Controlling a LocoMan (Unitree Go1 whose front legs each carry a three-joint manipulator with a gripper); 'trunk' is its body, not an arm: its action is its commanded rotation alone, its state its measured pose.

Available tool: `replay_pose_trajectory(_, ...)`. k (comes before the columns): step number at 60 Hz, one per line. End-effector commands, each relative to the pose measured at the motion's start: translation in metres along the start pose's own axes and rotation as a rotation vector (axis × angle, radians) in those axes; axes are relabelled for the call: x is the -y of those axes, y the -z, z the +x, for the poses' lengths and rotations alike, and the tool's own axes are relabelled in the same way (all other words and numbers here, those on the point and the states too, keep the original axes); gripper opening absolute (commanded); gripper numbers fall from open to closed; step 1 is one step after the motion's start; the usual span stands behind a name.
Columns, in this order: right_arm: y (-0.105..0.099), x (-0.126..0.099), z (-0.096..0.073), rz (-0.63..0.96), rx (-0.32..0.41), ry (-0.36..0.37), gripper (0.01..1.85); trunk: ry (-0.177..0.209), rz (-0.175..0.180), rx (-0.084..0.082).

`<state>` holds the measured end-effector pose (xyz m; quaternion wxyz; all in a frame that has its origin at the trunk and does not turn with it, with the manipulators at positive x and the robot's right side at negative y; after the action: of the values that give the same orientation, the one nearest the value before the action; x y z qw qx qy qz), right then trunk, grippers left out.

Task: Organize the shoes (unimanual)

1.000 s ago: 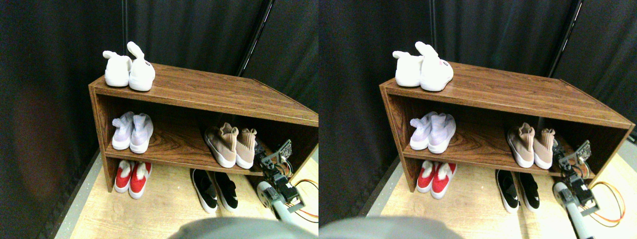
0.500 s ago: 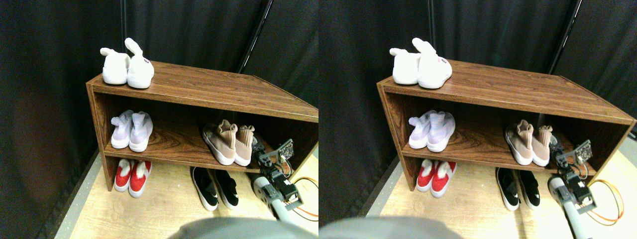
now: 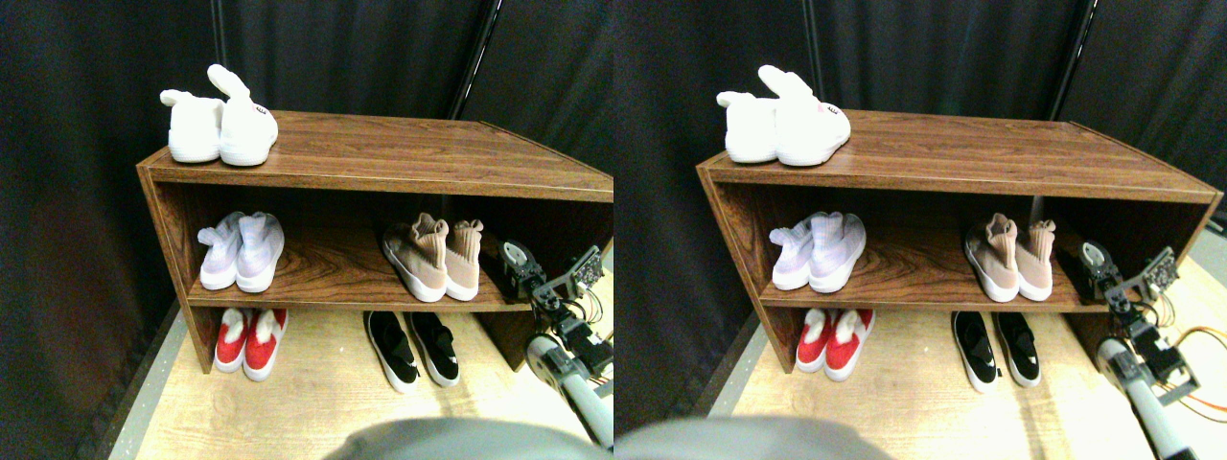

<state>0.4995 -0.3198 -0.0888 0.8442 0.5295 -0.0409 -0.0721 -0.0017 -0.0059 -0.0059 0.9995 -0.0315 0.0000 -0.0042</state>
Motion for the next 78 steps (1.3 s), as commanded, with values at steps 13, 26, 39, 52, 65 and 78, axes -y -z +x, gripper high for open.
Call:
replay_pose_trajectory(13,-0.004,-0.029,-0.043,0.055,-0.076,-0.169,0.06,0.010,-0.029,0.004)
replay_pose_trajectory(26,-0.008,-0.032,-0.082,0.021,-0.097,-0.240,0.06,0.012,-0.036,0.005)
replay_pose_trajectory(39,-0.008,-0.030,-0.109,0.051,-0.111,-0.267,0.06,0.011,-0.038,-0.002)
replay_pose_trajectory(52,0.001,-0.019,-0.118,0.088,-0.198,-0.259,0.06,0.004,-0.038,-0.018)
replay_pose_trajectory(65,0.022,-0.001,-0.122,0.156,-0.225,-0.165,0.06,-0.006,-0.039,-0.036)
replay_pose_trajectory(78,0.039,0.031,-0.118,0.192,-0.243,-0.095,0.06,-0.007,-0.035,-0.055)
